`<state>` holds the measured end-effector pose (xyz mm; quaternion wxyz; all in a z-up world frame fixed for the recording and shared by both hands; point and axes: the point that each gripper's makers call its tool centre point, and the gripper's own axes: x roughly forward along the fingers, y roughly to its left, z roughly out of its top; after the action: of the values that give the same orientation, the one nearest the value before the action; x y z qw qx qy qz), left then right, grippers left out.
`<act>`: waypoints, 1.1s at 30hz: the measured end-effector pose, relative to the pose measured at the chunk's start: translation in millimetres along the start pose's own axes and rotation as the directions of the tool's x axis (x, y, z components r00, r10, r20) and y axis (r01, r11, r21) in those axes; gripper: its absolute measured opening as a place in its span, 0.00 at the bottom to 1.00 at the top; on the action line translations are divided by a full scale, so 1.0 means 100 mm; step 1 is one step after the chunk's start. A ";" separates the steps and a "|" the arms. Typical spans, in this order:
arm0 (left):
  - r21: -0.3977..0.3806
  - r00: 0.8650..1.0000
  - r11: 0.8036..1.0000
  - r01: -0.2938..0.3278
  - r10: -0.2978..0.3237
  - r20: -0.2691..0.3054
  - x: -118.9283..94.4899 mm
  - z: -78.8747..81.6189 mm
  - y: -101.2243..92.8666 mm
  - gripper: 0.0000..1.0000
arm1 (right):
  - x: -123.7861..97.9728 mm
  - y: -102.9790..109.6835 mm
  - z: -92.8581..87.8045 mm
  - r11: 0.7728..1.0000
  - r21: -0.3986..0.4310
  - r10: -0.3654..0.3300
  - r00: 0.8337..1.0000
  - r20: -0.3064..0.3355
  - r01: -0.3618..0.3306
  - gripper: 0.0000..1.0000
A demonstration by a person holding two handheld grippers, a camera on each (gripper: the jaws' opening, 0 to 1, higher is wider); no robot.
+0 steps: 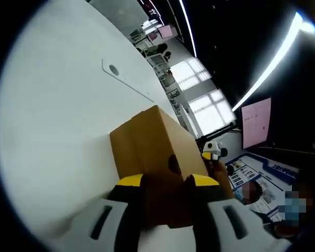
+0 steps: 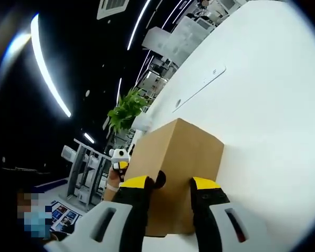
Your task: Operate the shoe box by opening the lid, removing the specified soft item, and placing it in the target area until the item is outside and the box remains undamaged.
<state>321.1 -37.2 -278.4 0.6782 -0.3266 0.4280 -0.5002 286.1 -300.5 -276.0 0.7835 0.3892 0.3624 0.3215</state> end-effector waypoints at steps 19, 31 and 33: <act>-0.009 1.000 1.000 0.011 -0.011 0.013 -0.01 -0.05 -0.02 0.34 | 0.01 -0.03 0.08 1.000 -0.003 0.000 1.000 0.000 0.000 0.31; -0.016 1.000 1.000 0.014 -0.014 0.021 -0.03 -0.05 -0.01 0.34 | 0.03 -0.04 0.10 1.000 -0.009 0.004 1.000 0.014 -0.003 0.31; -0.015 1.000 1.000 0.012 -0.011 0.021 -0.04 -0.04 -0.01 0.34 | 0.03 -0.05 0.12 1.000 -0.008 0.006 1.000 0.018 -0.005 0.31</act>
<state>317.1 -33.5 -278.3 0.6773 -0.3393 0.4228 -0.4974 298.7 -304.9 -275.8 0.7873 0.3901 0.3529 0.3215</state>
